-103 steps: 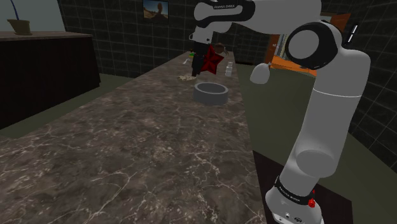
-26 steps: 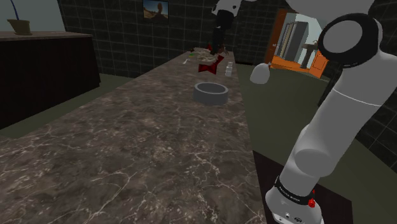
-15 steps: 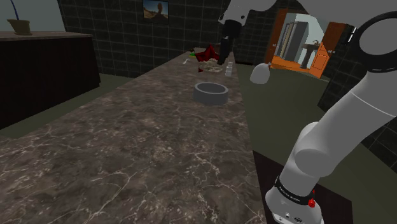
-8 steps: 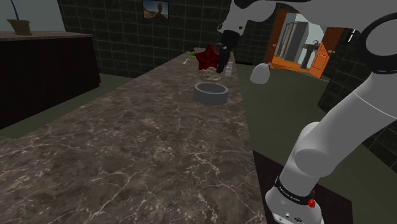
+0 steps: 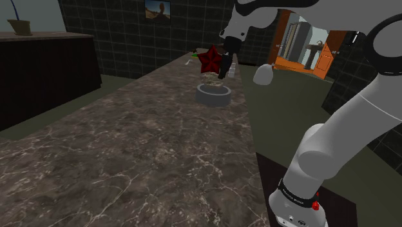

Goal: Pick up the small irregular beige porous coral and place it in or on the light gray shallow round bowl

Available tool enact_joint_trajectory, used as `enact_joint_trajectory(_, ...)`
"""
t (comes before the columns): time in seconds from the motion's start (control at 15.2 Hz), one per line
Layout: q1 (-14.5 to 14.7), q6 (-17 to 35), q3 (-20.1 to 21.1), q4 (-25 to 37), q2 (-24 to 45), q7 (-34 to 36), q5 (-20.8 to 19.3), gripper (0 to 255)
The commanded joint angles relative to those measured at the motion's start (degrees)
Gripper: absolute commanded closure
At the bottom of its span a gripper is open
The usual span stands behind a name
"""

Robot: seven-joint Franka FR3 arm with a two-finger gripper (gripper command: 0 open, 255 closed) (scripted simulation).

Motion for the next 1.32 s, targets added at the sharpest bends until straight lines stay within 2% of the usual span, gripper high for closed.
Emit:
enact_joint_trajectory(0.0,0.00,0.03,0.00,-0.02,-0.01,0.00,0.01,255)
enact_joint_trajectory(0.07,0.00,0.03,0.00,-0.02,-0.01,0.00,0.01,255)
enact_joint_trajectory(0.13,0.00,0.03,0.00,-0.02,-0.01,0.00,0.01,0)
enact_joint_trajectory(0.46,0.00,0.03,0.00,-0.02,-0.01,-0.01,0.01,0)
enact_joint_trajectory(0.73,-0.29,-7.36,-1.50,9.47,2.41,-0.14,0.07,0)
enact_joint_trajectory(1.25,-0.29,-7.35,-1.50,9.46,2.40,-0.14,0.07,0)
